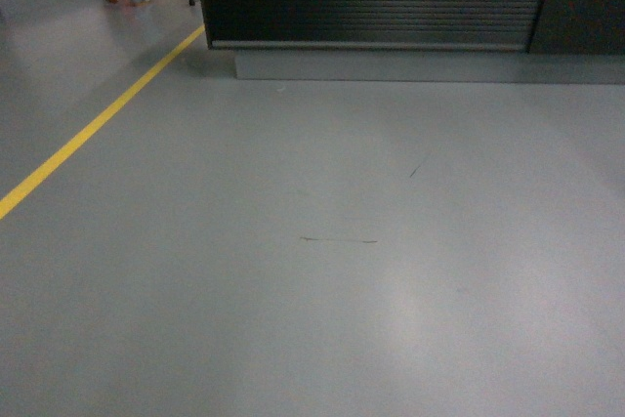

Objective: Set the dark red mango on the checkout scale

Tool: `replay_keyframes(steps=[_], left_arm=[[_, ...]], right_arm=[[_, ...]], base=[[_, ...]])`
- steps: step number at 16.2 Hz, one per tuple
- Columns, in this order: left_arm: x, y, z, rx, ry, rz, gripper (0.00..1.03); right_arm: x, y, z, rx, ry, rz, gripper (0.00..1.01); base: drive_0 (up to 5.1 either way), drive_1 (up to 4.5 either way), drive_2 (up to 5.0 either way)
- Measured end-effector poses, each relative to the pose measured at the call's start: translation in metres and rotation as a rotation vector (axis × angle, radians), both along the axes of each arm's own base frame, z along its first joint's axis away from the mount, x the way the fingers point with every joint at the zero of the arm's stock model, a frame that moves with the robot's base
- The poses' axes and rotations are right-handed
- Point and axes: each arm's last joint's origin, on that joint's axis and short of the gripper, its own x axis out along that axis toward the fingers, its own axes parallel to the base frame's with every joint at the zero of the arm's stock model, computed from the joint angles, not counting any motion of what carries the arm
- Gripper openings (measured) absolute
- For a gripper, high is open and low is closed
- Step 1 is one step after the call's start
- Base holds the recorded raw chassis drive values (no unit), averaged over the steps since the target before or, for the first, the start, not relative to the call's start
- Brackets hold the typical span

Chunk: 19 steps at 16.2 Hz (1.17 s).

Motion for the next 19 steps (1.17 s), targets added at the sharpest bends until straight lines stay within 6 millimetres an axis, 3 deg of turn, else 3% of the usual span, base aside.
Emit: replay_keyframes(steps=[19], left_arm=[[0.0000, 0.0000, -0.0002, 0.000, 0.002, 0.000, 0.98]], right_arm=[[0.0000, 0.0000, -0.0003, 0.000, 0.003, -0.001, 0.98]], base=[[0.0, 4.20, -4.3]])
